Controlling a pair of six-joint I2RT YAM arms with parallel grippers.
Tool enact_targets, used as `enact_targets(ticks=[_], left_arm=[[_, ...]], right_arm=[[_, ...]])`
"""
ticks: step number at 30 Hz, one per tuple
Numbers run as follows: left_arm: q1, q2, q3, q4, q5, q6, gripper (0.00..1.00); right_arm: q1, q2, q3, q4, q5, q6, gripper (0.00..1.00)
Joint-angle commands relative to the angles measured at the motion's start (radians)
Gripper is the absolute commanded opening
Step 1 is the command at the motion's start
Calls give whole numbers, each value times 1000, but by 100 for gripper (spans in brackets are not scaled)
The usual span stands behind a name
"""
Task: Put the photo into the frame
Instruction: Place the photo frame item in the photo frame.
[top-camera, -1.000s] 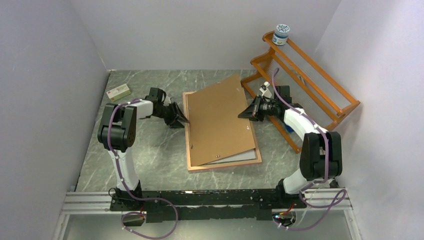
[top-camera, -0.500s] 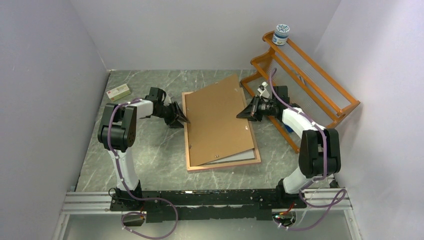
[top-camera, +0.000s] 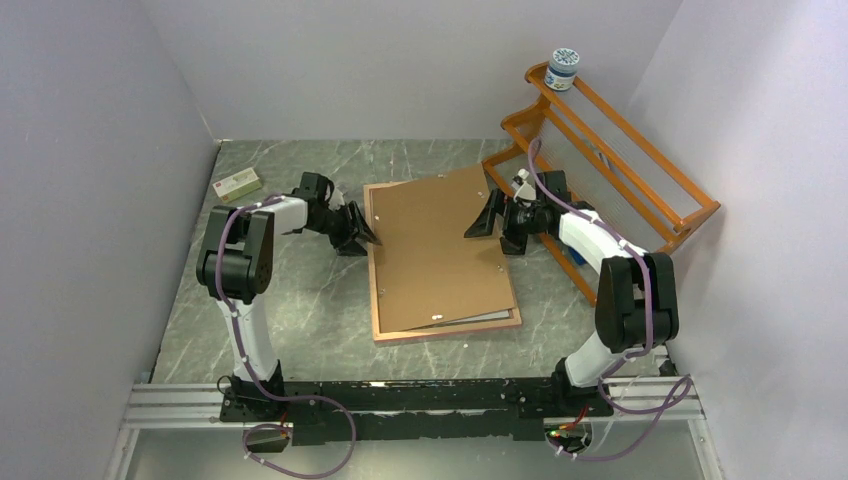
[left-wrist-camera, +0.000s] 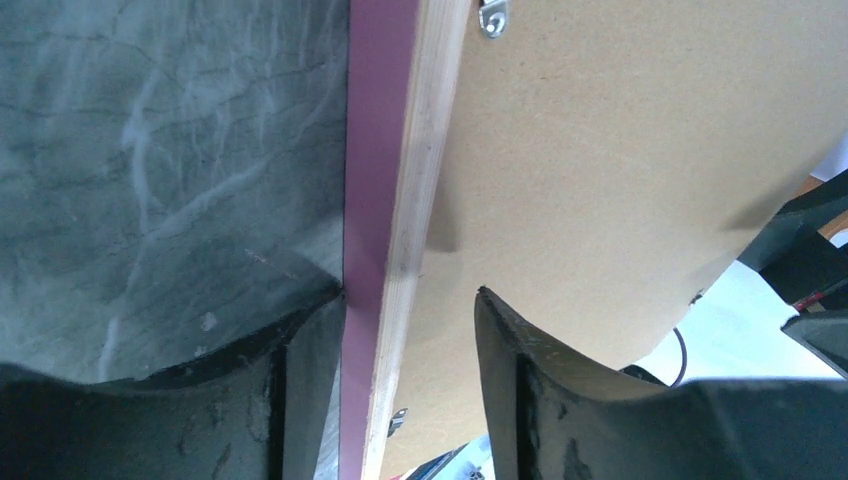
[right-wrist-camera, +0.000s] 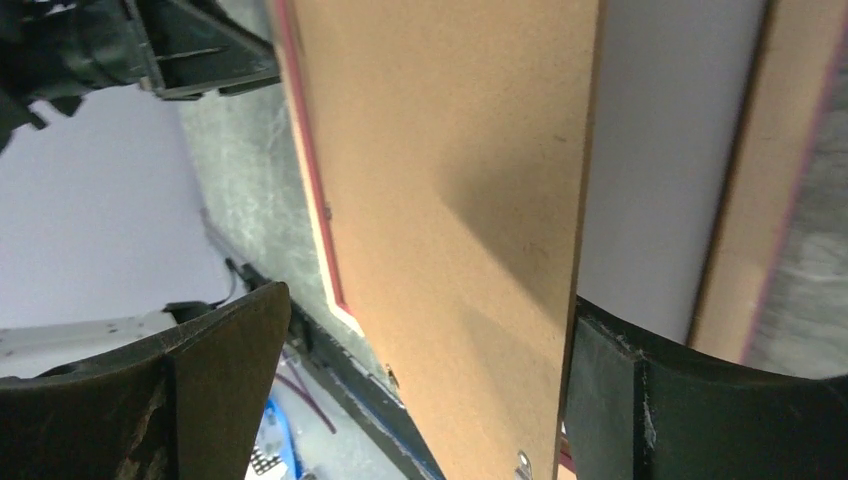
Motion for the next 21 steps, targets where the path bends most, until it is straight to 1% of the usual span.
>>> enact_targets(ticks=[1,6,11,17,20,21], left_arm=[[-3,32,20,-36,-89,62,59],[-2,25,28,-56,-98,72,66],[0,19,27,-62,-101,72,69],[1,19,21,-59,-96,70,71],[1,22,22,-61,-90,67,69],[1,24,21,-62,-90,67,68]], right_arm=[[4,-1,96,-132,146,-82,99],[3,0,132,-222,305,-116,99],[4,21,134,-250,465,-107,99],[15,51,101,-209,527,-67,99],[23,73,94,-197,547,-48,95],[26,79,91,-191,550,-43,92]])
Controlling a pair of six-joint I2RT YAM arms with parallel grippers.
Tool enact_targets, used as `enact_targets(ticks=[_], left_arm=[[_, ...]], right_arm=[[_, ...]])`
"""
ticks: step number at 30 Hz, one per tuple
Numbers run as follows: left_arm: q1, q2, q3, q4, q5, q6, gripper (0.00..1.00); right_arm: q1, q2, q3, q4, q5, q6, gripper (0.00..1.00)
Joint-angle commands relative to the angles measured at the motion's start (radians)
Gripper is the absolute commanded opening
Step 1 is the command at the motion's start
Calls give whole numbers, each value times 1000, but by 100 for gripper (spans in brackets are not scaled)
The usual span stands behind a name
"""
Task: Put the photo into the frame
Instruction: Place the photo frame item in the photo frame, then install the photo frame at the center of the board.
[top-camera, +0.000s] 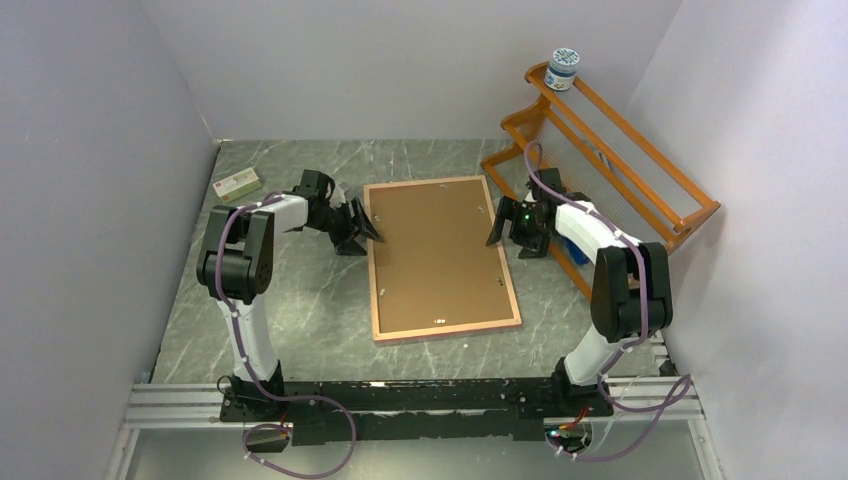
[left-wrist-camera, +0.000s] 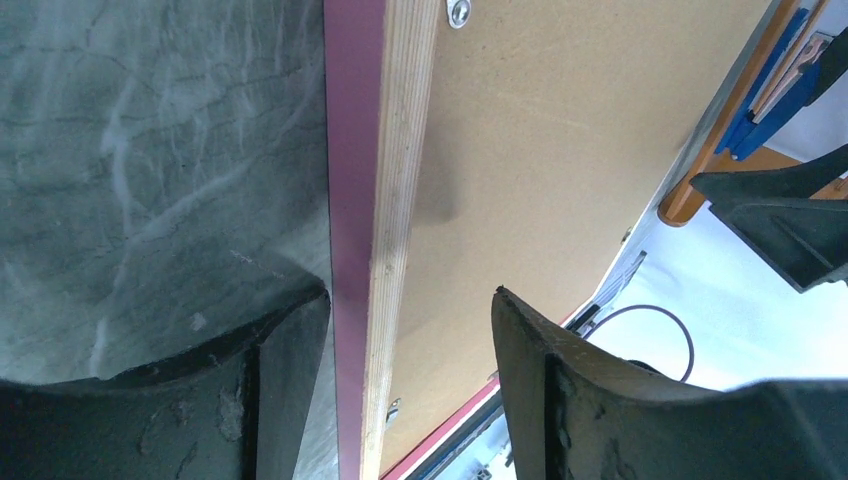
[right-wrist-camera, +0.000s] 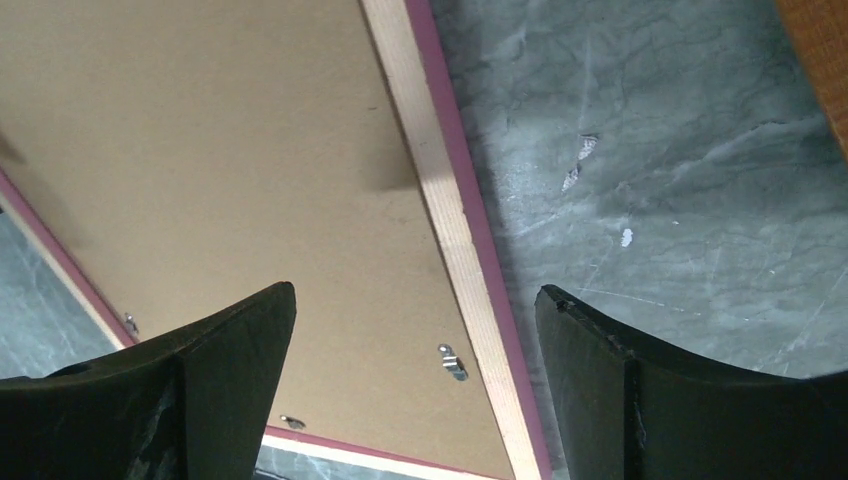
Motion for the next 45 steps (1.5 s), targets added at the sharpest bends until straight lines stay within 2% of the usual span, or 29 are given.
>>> enact_targets(ticks=[1,5,11,14,17,24,31,35,39,41,45], left_arm=[[7,25,-6,-38,-93,45,66],[7,28,-6,-43,-96,45,61],[7,33,2,-60,-117,50,54],[8,31,7,-73,-126,56,53],[11,31,6,-75,-128,58,53],[19,28,-7,-72,-125,60,53],[22,29,-5,-79,-124,69,54],[26,30,-4,-81,-123,72,55],[30,32,-6,-77,-117,72,55],[30,33,-8,-76,-114,73,55],[32,36,-9,-74,-108,74,55]], right_arm=[[18,26,-12,32,62,32,90],[41,47,-16,49,73,35,73],[92,65,-7,47,189,37,48],[120,83,-1,43,228,36,43],[152,115,19,23,264,19,46],[201,175,56,-33,346,10,62],[204,166,87,-61,396,13,81],[203,120,66,13,298,-14,81],[205,130,71,37,220,-17,65],[206,126,74,43,219,-12,61],[205,127,97,30,248,-17,62]])
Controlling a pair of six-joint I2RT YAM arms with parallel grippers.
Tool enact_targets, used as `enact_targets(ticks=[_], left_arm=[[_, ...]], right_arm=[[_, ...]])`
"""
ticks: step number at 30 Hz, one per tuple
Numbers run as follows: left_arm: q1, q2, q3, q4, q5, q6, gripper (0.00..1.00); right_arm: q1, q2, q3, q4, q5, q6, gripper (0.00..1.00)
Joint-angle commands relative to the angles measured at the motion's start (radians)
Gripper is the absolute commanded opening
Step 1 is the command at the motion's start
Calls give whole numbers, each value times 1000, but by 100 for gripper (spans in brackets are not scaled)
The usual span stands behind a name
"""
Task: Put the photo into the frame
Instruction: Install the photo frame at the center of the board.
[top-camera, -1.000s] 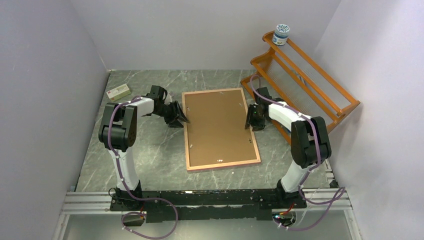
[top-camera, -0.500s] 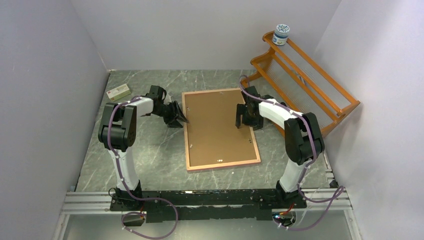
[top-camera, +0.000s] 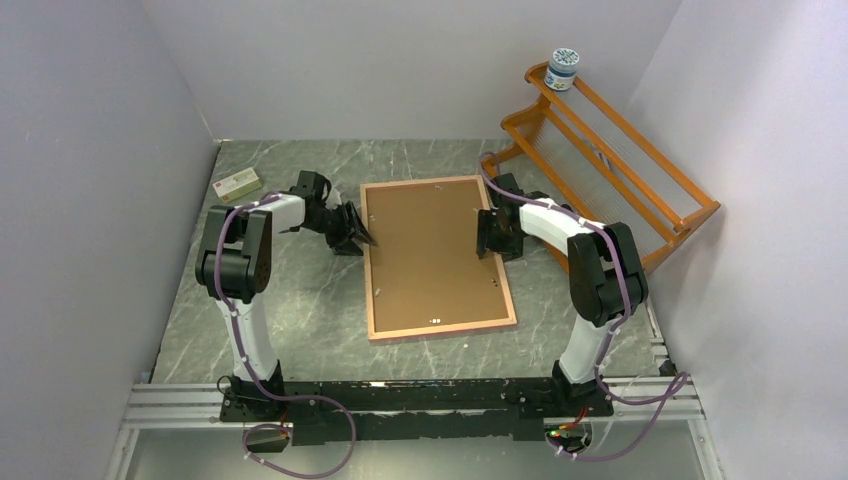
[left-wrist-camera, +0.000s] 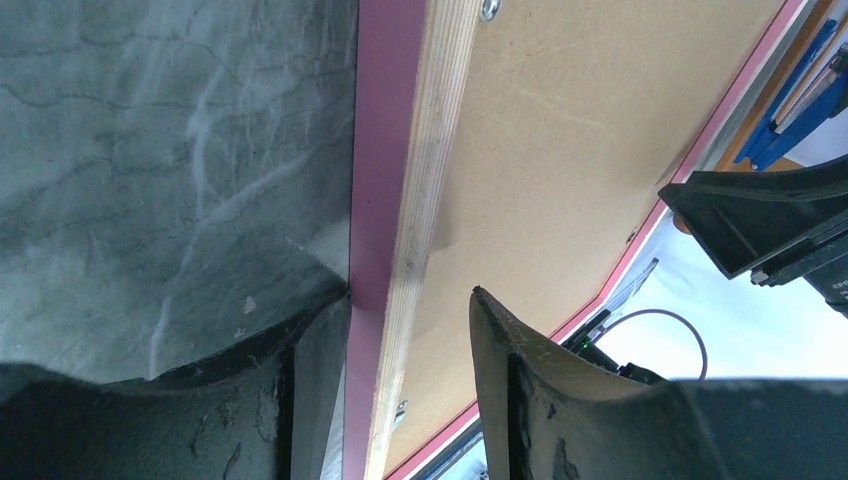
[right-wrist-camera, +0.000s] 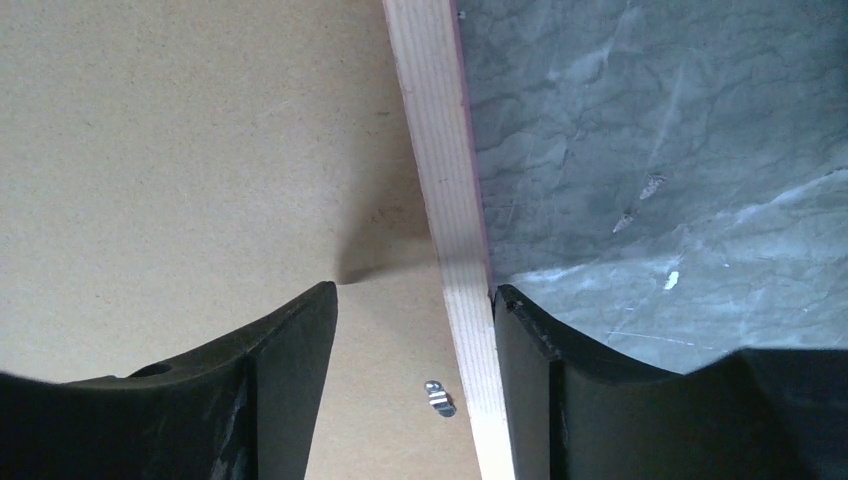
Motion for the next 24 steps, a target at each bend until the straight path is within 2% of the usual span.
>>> enact_targets(ticks=[1,4,7,18,24], left_arm=[[12,35,-10,-37,-80,50,55],[14,32,-7,-42,-92,51,54],[15,17,-4,-58,-132,56,53],[15,20,32,-118,-205,97,49],[15,37,70,-124,-197,98,47]], right_arm=[[4,-22,38,40,2,-3,66],[3,-19,48,25,34,12,74],[3,-19,50,9,42,12,77],[9,-137,-90,-114,7,-5,77],[31,-148,-119,-136,8,-21,71]])
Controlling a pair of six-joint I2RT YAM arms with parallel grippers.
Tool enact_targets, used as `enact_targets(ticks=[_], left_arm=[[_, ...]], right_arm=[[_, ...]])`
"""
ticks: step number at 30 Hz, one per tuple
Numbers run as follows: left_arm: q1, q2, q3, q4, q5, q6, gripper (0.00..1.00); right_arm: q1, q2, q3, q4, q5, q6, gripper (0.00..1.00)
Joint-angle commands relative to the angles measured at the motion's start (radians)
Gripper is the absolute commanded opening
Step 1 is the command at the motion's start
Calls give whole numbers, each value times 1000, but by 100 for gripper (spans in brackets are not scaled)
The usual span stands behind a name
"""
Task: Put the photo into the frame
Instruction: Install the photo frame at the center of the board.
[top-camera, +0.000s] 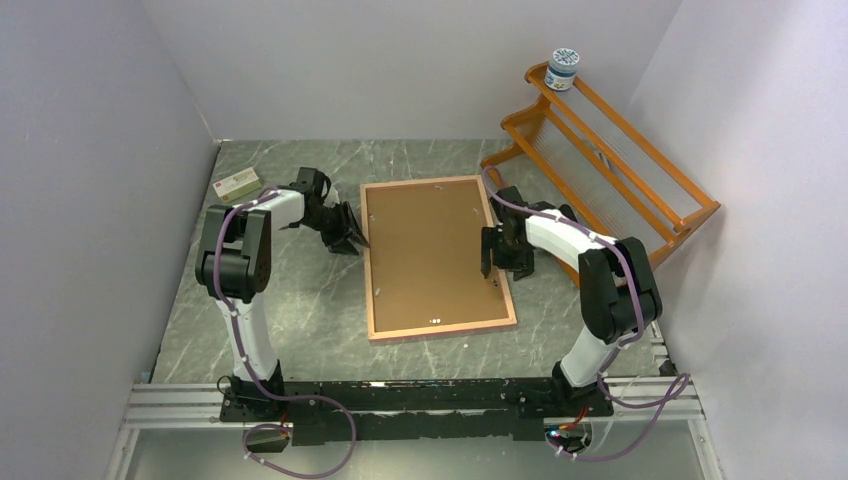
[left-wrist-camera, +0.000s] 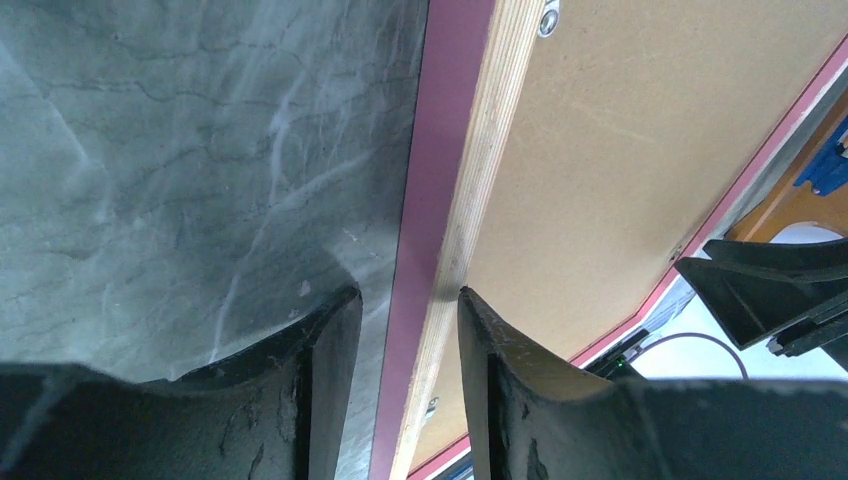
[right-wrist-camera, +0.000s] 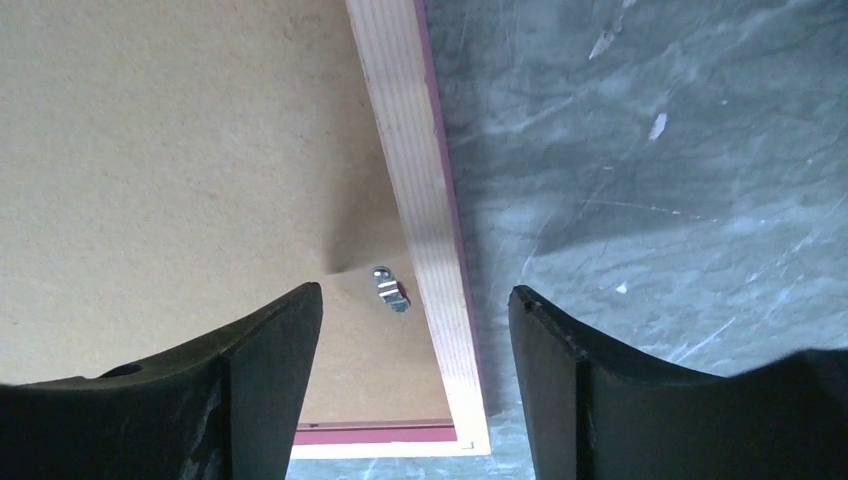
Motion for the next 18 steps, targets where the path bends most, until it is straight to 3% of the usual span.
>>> enact_targets(ticks=[1,18], left_arm=[[11,43,34,-38,-101,52,47],[11,56,31,-28,-80,56,47]], right_arm=[[20,-28,-9,-31,-4,-20,69],[49,37,20,-57,124,-30,46]])
